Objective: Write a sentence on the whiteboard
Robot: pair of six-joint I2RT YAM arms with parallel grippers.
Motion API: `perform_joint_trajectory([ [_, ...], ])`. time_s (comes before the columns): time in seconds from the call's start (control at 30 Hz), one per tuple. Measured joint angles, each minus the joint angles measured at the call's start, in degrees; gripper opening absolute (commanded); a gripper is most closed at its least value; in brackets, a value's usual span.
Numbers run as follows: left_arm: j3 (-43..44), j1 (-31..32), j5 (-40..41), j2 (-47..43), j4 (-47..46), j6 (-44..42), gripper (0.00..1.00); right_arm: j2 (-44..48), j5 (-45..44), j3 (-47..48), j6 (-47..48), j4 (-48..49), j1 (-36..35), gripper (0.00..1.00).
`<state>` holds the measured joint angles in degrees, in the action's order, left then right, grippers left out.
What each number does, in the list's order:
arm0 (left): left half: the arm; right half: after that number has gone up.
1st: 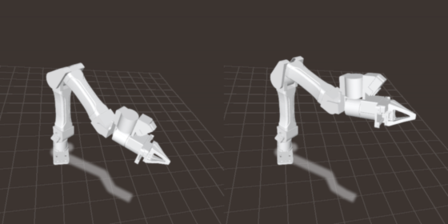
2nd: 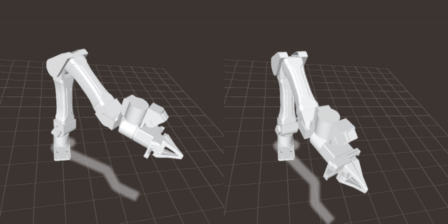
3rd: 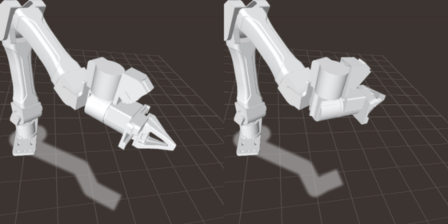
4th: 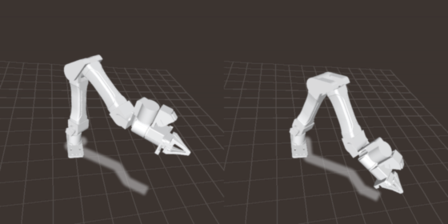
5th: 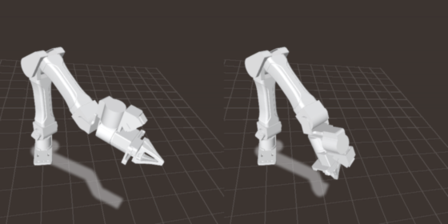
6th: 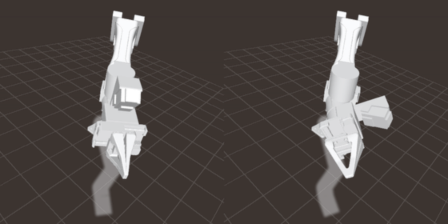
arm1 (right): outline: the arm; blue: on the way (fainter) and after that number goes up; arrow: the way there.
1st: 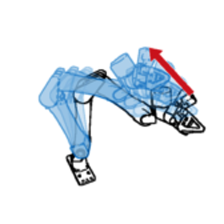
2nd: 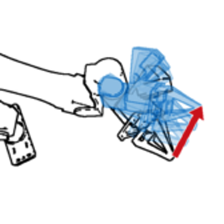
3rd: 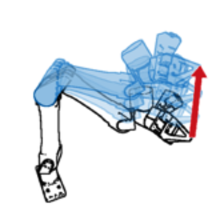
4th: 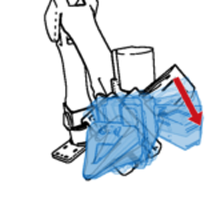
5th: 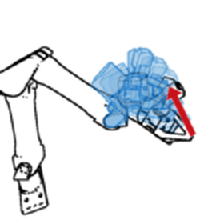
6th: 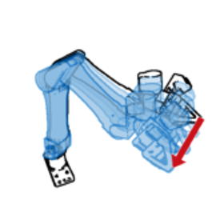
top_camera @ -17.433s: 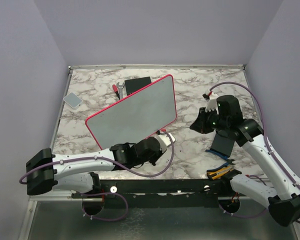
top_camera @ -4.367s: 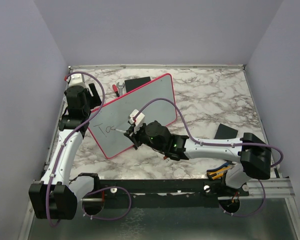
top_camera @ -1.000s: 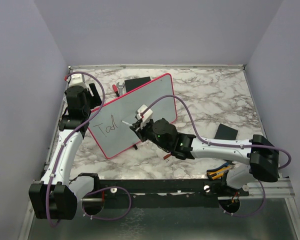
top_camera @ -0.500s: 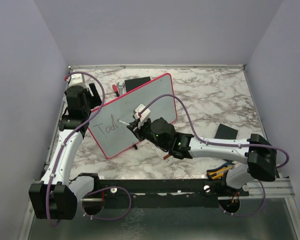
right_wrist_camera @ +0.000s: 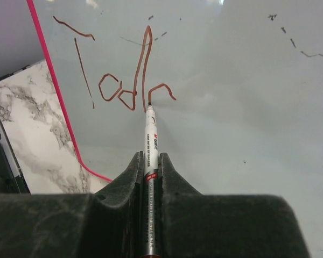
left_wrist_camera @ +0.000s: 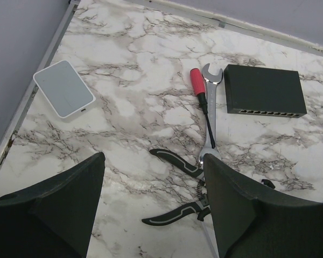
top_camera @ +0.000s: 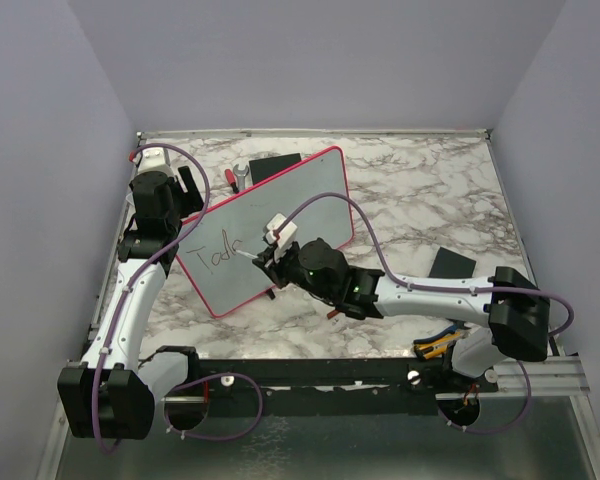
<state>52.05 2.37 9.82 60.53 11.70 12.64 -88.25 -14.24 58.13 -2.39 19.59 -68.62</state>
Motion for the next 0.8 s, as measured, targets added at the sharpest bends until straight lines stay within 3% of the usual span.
perform_joint_trajectory([
  [0.8,0.0,0.0,-0.2,0.0,0.0,0.0,0.75,1.4,-4.0,-0.9,1.4,-1.6,-0.2,0.0],
])
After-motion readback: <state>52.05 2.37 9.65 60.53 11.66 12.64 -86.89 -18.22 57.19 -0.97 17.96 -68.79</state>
